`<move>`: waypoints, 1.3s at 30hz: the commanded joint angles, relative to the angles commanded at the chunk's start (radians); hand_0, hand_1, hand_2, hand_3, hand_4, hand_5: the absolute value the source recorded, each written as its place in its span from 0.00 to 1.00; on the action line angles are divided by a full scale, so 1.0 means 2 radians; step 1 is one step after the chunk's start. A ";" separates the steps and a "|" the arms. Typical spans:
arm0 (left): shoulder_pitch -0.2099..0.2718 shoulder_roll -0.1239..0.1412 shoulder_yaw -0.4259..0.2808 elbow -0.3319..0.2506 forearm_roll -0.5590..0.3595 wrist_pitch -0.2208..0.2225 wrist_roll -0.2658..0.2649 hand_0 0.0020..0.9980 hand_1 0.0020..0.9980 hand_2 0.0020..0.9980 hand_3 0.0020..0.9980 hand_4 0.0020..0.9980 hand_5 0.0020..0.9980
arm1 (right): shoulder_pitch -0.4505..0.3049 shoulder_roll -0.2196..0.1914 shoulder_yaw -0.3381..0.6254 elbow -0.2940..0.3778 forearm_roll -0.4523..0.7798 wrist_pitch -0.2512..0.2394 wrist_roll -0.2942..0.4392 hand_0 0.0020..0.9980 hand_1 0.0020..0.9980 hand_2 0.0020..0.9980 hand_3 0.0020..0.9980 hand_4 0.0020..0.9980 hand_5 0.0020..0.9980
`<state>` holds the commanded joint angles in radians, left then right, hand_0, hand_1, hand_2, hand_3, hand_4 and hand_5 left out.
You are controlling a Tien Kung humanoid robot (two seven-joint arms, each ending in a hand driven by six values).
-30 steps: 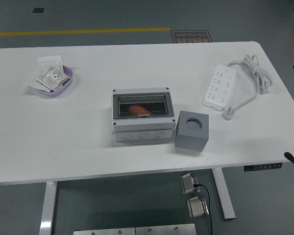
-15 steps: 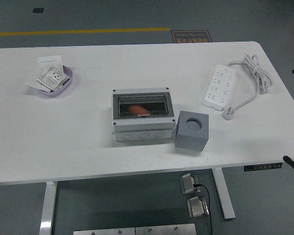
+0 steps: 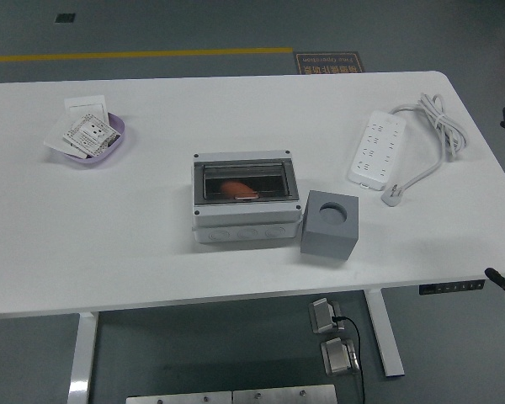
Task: Pick up the cylinder from the cube,place it in the box,flap close box
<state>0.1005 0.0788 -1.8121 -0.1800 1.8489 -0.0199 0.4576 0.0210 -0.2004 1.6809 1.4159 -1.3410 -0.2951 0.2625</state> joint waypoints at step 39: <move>-0.012 -0.003 0.000 0.000 -0.009 0.001 -0.002 0.65 0.70 0.67 0.71 0.78 0.53 | 0.002 0.004 0.011 0.009 -0.005 0.000 -0.002 0.69 0.59 0.65 0.72 0.92 0.56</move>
<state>0.0774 0.0734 -1.8130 -0.1800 1.8302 -0.0174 0.4530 0.0257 -0.1925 1.7038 1.4331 -1.3501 -0.2958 0.2577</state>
